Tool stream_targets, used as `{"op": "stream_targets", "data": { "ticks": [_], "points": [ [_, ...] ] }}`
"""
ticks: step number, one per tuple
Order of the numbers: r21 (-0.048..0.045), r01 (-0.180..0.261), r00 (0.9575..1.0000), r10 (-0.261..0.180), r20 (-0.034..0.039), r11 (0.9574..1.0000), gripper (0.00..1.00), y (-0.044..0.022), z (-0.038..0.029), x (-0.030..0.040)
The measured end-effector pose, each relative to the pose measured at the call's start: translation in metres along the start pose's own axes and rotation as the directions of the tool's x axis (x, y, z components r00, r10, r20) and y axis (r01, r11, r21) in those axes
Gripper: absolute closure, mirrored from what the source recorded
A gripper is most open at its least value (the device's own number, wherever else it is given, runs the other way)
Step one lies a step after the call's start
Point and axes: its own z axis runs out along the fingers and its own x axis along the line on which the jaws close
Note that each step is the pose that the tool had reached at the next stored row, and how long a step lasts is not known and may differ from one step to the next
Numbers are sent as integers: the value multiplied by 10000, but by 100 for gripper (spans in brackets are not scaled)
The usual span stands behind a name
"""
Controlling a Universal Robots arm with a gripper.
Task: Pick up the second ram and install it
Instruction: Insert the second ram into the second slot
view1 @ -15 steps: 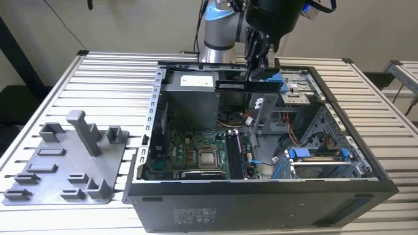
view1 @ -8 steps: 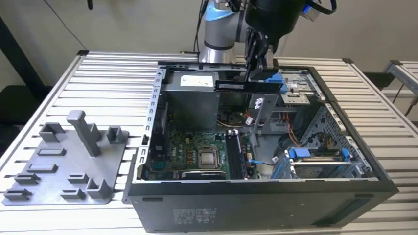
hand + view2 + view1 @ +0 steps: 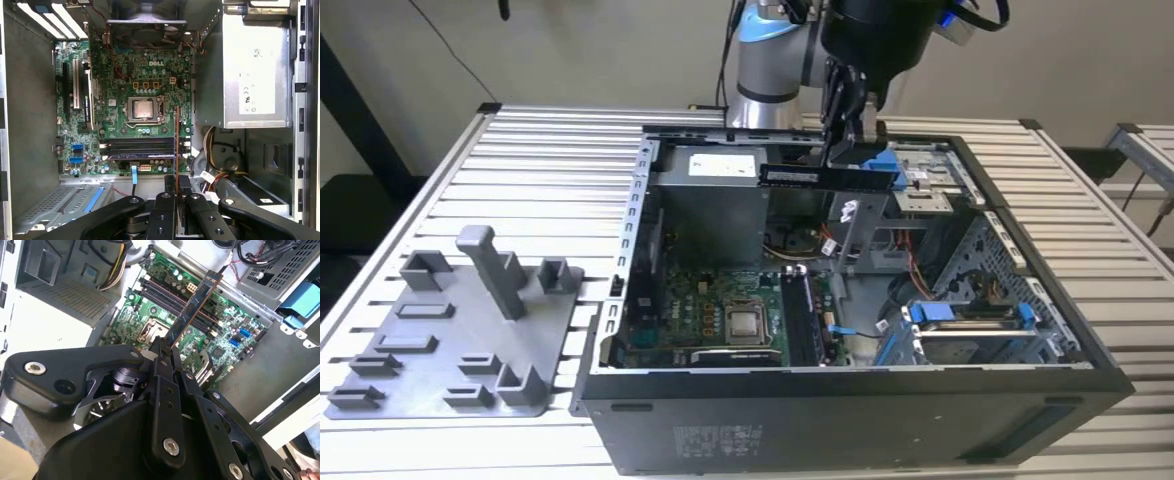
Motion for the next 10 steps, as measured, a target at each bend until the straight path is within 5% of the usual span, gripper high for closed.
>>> {"op": "stream_targets", "data": {
  "ticks": [10],
  "points": [
    [35, -630, 9980, 630, 25, 9980, 86, 0, 1, 0]
  ]
}}
